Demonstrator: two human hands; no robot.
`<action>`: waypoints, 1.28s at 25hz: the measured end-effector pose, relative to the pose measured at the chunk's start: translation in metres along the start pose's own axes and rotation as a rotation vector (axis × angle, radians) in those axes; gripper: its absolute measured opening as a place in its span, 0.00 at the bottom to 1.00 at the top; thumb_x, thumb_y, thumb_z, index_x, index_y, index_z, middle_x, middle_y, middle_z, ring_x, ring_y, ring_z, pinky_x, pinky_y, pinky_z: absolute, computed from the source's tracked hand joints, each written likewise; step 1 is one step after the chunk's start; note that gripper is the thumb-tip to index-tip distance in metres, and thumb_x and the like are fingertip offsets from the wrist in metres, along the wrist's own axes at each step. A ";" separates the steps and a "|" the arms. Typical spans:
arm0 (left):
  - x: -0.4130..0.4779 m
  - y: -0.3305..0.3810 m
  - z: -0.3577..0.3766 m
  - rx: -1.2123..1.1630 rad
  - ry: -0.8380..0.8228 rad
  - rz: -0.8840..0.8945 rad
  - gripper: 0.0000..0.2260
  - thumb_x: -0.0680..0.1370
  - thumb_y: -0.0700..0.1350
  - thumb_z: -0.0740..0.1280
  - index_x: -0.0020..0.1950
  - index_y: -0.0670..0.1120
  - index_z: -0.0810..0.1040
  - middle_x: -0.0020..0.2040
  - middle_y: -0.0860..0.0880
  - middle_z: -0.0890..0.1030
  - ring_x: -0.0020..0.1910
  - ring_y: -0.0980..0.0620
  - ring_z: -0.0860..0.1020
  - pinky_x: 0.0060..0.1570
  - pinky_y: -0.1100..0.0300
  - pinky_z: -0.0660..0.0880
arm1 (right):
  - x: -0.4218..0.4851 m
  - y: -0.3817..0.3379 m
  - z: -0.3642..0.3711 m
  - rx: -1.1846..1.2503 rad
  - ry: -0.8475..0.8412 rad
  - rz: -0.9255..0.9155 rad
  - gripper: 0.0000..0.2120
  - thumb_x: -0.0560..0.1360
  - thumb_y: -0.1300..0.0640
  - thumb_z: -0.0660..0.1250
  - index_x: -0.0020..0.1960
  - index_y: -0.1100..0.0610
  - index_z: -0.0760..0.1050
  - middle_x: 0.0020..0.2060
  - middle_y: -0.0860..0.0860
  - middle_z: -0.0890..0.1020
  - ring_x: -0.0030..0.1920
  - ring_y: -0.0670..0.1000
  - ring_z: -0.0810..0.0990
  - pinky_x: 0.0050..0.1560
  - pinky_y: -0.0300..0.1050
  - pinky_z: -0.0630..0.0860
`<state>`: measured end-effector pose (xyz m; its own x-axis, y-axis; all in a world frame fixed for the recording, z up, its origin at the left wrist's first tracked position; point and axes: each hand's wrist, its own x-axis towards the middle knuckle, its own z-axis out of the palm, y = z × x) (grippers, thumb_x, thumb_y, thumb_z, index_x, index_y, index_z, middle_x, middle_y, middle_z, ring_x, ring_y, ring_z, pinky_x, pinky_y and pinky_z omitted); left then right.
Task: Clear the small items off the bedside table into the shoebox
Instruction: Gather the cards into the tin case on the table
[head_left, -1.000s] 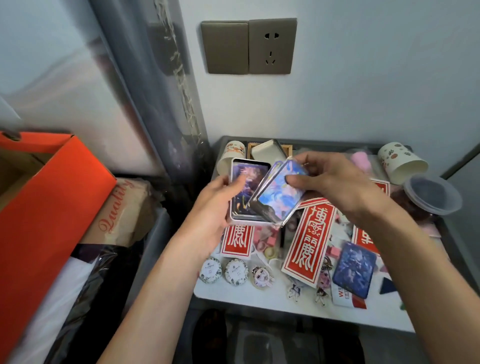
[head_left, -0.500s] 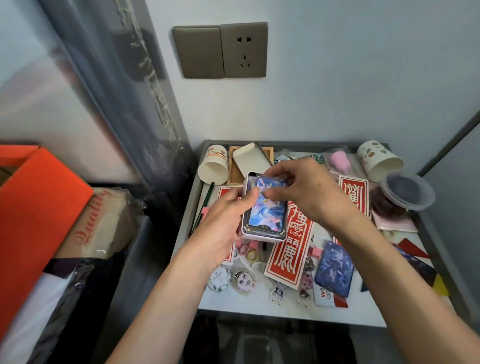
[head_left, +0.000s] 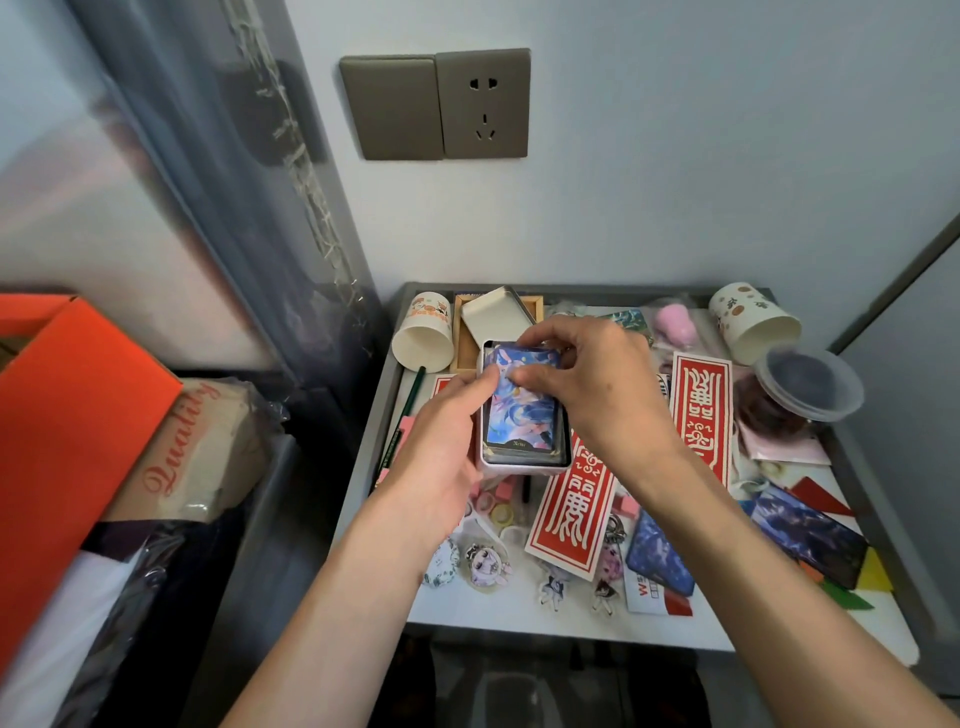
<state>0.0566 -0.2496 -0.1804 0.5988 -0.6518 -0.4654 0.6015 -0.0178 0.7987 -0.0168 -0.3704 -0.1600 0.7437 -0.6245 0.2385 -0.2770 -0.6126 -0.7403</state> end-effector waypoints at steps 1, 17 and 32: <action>0.000 0.000 0.000 -0.007 -0.009 0.012 0.13 0.81 0.48 0.66 0.62 0.43 0.78 0.51 0.41 0.86 0.46 0.45 0.85 0.43 0.49 0.83 | -0.001 -0.001 0.002 -0.040 0.030 -0.019 0.12 0.69 0.55 0.77 0.52 0.53 0.83 0.36 0.41 0.77 0.35 0.36 0.74 0.37 0.22 0.67; -0.010 -0.019 0.026 -0.103 0.027 0.054 0.12 0.80 0.43 0.67 0.60 0.39 0.79 0.49 0.40 0.86 0.42 0.45 0.86 0.44 0.49 0.83 | -0.051 0.020 -0.034 -0.038 -0.016 0.050 0.17 0.76 0.50 0.69 0.64 0.48 0.76 0.57 0.47 0.77 0.51 0.40 0.77 0.52 0.35 0.74; -0.019 -0.042 0.057 -0.078 0.070 -0.026 0.12 0.79 0.44 0.68 0.60 0.41 0.78 0.49 0.41 0.86 0.43 0.44 0.86 0.44 0.49 0.83 | -0.112 0.129 -0.113 -0.703 -0.204 0.519 0.24 0.69 0.49 0.76 0.60 0.55 0.74 0.58 0.54 0.76 0.54 0.54 0.76 0.51 0.51 0.79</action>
<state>-0.0103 -0.2798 -0.1836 0.6164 -0.5975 -0.5129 0.6548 0.0273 0.7553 -0.2045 -0.4343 -0.2106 0.4960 -0.8484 -0.1848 -0.8673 -0.4739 -0.1521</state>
